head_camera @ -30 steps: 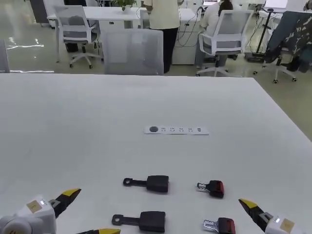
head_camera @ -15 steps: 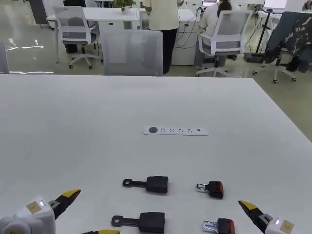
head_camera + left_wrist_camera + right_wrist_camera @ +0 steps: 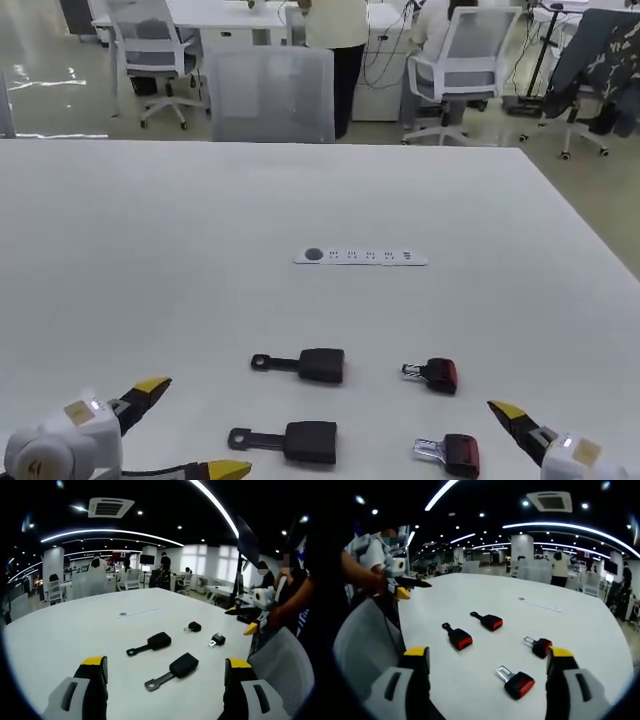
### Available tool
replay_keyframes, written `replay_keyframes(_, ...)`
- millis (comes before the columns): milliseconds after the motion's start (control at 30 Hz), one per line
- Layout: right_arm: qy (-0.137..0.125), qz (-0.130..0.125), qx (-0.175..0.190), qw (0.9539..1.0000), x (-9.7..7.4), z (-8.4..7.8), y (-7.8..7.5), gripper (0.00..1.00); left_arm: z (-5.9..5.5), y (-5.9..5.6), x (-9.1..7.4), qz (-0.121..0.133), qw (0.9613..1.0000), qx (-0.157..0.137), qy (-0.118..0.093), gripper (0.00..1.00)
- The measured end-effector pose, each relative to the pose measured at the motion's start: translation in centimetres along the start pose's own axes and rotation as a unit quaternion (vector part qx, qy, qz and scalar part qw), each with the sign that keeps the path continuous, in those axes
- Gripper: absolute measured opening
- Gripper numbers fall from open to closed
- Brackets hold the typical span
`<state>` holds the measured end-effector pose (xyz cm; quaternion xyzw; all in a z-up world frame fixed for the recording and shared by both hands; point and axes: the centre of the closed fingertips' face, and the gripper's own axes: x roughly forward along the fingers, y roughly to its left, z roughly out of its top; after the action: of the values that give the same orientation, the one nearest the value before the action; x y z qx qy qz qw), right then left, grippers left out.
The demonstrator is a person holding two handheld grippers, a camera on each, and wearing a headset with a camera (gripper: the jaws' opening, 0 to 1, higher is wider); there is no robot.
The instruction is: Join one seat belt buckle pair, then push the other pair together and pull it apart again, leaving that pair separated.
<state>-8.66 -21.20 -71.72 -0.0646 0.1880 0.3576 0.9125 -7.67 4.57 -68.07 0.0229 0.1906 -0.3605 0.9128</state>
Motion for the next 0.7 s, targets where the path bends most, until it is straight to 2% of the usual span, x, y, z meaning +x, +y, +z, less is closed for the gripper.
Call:
replay_keyframes(300, 0.014, 0.015, -0.007, 0.9998, 0.3, -0.6, -0.2, 0.97, -0.7, 0.2, 1.2, -0.011, 0.9999, 0.008, 0.010, 0.99)
replay_keyframes(600, 0.037, 0.028, -0.010, 0.9989, 0.9, -1.7, -1.2, 0.95, -1.5, 0.5, 2.6, -0.022, 0.9994, 0.014, 0.025, 0.99)
replay_keyframes(700, 0.044, 0.031, -0.013, 0.9985, 1.2, -2.0, -1.5, 0.95, -1.6, 0.2, 3.2, -0.027, 0.9990, 0.017, 0.030, 0.99)
